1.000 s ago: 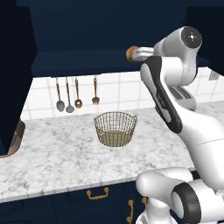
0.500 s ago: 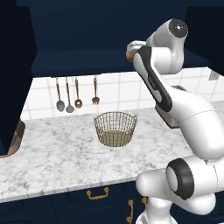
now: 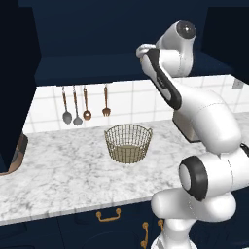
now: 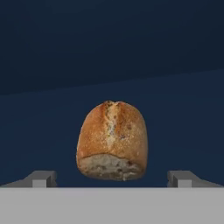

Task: Open the cabinet, pick up the bread from the cabinet and place it in the basket. Then move the basket to the dining counter.

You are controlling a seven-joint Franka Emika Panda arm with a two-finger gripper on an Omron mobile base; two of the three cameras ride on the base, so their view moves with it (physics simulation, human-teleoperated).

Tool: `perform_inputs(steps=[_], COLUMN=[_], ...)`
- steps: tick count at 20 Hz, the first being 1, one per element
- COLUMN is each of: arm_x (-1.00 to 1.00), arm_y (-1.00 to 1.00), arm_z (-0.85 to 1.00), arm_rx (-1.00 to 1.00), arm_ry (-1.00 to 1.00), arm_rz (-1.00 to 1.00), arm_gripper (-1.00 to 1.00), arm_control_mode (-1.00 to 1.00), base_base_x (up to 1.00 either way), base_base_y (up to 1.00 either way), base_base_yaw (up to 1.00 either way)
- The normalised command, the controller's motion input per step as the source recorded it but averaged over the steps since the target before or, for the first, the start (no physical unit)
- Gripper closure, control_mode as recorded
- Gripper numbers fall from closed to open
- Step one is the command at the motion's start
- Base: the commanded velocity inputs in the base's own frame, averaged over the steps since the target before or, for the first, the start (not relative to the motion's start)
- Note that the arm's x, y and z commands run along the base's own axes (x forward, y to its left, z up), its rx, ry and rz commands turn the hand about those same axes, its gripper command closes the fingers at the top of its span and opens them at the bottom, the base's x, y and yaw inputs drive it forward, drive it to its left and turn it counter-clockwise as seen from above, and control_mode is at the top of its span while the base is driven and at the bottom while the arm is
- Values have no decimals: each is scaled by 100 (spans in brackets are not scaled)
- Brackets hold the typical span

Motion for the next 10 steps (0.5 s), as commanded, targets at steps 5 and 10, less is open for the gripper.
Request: perform_inputs(steps=[5,10], arm_x=[30,28], arm_y=[1,0], arm_z=[-11,-6], arm_rx=[0,0], arm_ry=[0,0], arm_rz=[0,0], arm_gripper=[-100,-100], arm_control_mode=[-100,-100], base_base_x=[0,0], base_base_y=[0,0], base_base_yaw=[0,0])
